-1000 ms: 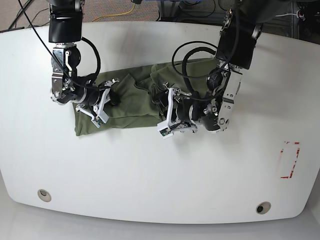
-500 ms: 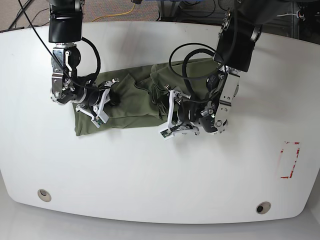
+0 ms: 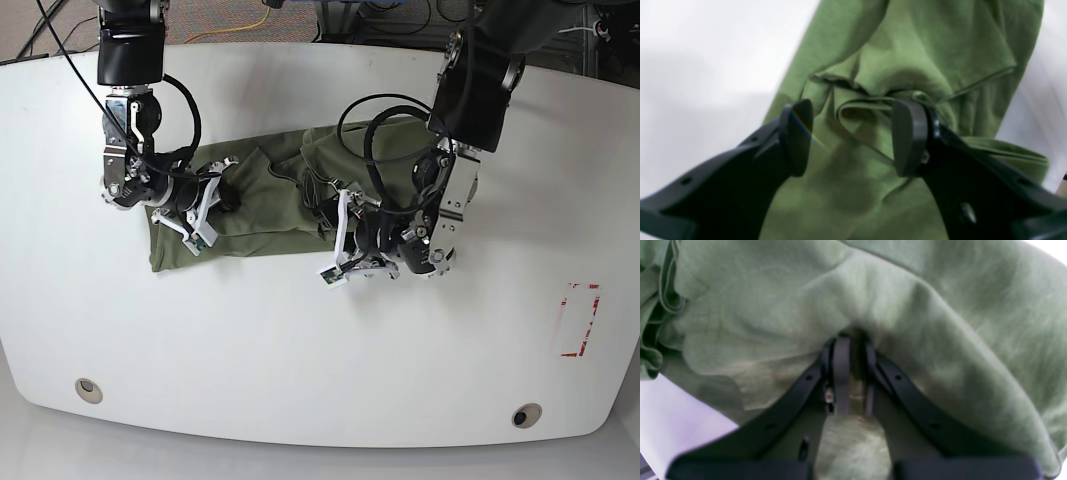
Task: Layout the t-shirt on the table in an organized manner, then fold the t-shirt properly
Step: 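Press the folded half flat with the left gripper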
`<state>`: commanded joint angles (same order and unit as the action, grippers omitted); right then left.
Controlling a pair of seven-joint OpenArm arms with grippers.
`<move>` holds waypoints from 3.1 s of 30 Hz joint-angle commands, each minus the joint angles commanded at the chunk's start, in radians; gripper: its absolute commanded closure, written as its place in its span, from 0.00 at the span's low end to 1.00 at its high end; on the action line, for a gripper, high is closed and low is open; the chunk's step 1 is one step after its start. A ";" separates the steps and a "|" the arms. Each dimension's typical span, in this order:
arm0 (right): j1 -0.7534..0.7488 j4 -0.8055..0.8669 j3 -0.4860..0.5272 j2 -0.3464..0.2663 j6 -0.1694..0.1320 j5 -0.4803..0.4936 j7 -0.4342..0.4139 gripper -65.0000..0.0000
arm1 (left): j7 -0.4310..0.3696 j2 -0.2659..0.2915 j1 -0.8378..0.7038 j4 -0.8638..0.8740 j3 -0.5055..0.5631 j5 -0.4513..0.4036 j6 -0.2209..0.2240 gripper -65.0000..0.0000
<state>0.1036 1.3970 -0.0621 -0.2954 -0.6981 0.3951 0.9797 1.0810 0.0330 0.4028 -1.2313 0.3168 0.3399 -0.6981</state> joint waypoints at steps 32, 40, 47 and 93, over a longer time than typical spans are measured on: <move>0.003 0.000 -0.006 0.000 0.000 0.000 0.000 0.91 | -0.097 0.000 0.006 0.020 0.098 0.000 0.000 0.94; 0.003 0.000 -0.006 0.000 0.000 0.002 0.000 0.91 | -0.147 0.002 0.009 0.021 0.018 0.000 0.036 0.94; 0.003 0.000 -0.006 0.000 0.000 0.003 0.000 0.91 | -0.167 0.002 0.012 0.021 0.002 0.000 0.101 0.94; 0.003 0.000 -0.006 0.000 0.000 0.000 0.000 0.91 | -0.199 0.061 0.003 0.173 0.072 0.000 0.104 0.91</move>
<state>0.1066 1.3970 -0.0683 -0.2954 -0.6981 0.3951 0.9797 0.8815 0.0944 0.4058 -1.0579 0.3890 0.3399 -0.5946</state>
